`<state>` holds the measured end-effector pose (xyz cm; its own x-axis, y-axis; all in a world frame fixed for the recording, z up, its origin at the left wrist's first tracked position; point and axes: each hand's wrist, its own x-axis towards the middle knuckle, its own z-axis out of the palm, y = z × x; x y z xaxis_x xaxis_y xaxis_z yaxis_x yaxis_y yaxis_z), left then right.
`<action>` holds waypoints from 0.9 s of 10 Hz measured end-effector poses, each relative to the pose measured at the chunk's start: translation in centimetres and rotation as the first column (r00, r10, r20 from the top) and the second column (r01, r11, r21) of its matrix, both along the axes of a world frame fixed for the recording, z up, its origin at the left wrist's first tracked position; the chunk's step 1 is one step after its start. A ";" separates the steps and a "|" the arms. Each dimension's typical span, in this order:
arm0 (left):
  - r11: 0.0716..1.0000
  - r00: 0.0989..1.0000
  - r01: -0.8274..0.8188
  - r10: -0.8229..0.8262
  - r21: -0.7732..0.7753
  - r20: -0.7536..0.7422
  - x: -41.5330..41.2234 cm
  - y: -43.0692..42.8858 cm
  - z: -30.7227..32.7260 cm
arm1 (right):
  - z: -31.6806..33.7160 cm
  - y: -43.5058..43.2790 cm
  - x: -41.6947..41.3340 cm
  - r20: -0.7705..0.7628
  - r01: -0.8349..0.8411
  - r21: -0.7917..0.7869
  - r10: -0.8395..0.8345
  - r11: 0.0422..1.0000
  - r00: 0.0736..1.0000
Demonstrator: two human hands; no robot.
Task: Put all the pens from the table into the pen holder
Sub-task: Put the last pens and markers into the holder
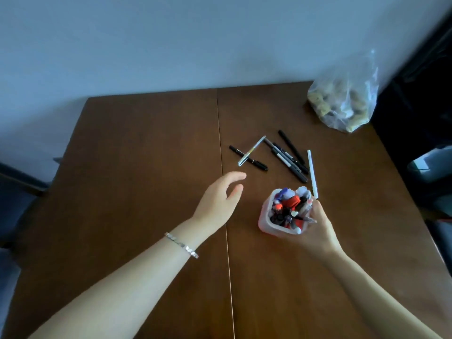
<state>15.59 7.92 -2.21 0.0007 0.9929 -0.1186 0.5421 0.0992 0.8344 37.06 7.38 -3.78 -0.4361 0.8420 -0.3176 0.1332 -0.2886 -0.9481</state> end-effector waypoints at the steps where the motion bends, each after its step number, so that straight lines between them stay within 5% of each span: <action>1: 0.998 0.972 -0.012 -0.001 -0.055 -0.237 0.9 5.2 -1.0 | 0.6 2.8 2.2 -0.291 0.168 -0.111 -0.193 0.980 0.937; 2: 0.997 0.897 0.048 -0.068 -0.056 -0.438 1.9 9.8 -3.0 | -1.9 3.4 3.9 0.382 0.009 0.163 -0.071 0.987 0.921; 4: 0.970 0.689 0.161 -0.241 -0.180 -0.683 2.8 15.9 -7.3 | -4.3 4.6 5.3 0.374 0.090 0.189 -0.157 0.978 0.914; 6: 0.958 0.672 0.087 -0.259 -0.273 -0.694 2.4 15.4 -8.9 | -4.1 4.8 5.4 0.387 0.069 0.292 -0.184 0.954 0.904; 7: 0.942 0.722 0.030 -0.252 -0.335 -0.644 1.7 12.9 -8.7 | -4.6 5.0 5.5 0.411 0.066 0.252 -0.169 0.965 0.896; 8: 0.941 0.890 -0.057 -0.103 -0.333 -0.444 0.9 9.4 -6.9 | -5.4 4.6 5.1 0.457 0.001 0.222 -0.105 0.975 0.883; 9: 0.907 0.973 -0.176 0.219 -0.382 0.073 0.7 4.9 -3.0 | -5.7 3.4 4.0 0.456 -0.023 0.161 -0.054 0.987 0.888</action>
